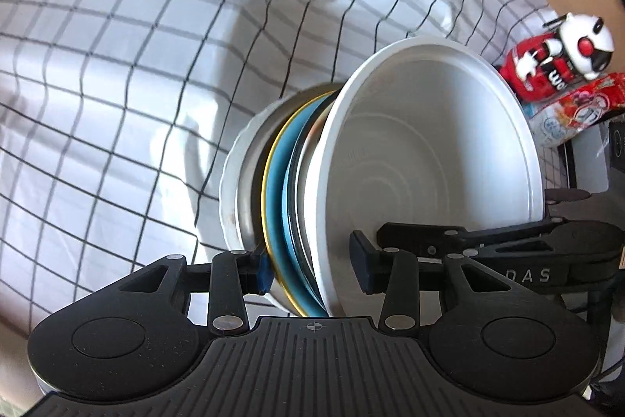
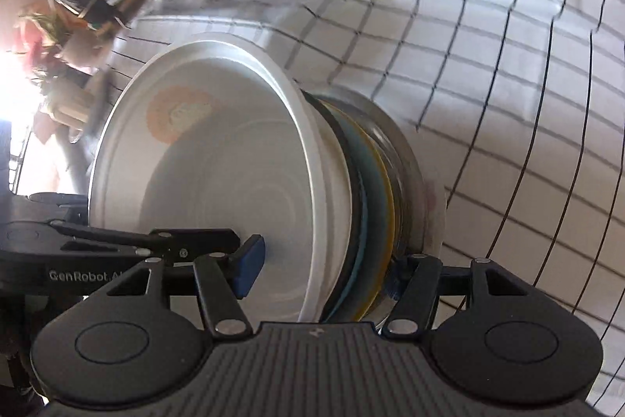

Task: Organize plates and bowls
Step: 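Lower the blue bowl stack onto the steel bowl and white plate pile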

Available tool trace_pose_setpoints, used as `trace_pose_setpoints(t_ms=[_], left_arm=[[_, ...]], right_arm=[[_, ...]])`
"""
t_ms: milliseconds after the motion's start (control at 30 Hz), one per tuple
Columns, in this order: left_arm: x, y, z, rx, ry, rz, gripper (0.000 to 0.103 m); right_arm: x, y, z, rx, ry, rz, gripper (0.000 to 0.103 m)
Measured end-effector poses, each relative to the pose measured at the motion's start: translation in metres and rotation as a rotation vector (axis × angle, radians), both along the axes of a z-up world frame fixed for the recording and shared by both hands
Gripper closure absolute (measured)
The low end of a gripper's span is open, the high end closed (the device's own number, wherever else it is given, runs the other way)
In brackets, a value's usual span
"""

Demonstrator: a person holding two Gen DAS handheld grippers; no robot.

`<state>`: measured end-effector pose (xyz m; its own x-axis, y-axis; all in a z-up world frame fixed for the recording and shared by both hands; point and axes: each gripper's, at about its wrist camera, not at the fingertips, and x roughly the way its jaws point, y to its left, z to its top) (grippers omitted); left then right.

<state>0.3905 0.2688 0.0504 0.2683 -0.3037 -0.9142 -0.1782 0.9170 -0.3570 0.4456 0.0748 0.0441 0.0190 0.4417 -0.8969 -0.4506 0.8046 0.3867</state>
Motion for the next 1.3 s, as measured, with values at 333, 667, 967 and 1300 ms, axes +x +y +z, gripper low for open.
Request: trace_pose_setpoints(t_ms=[333, 667, 967, 1300], left_arm=[[0.012, 0.017, -0.013, -0.082, 0.015, -0.072, 0.068], [0.019, 0.019, -0.007, -0.070, 0.068, -0.113, 0.070], [0.021, 0.012, 0.000, -0.021, 0.087, -0.132, 0.069], [0.029, 0.004, 0.004, 0.034, 0.145, -0.103, 0.068]], right_arm=[[0.021, 0.004, -0.003, -0.041, 0.049, -0.036, 0.046], [0.023, -0.002, -0.004, -0.020, 0.066, -0.058, 0.050], [0.027, -0.008, -0.004, -0.001, 0.071, -0.068, 0.059], [0.022, -0.007, -0.005, 0.020, 0.029, -0.057, 0.054]])
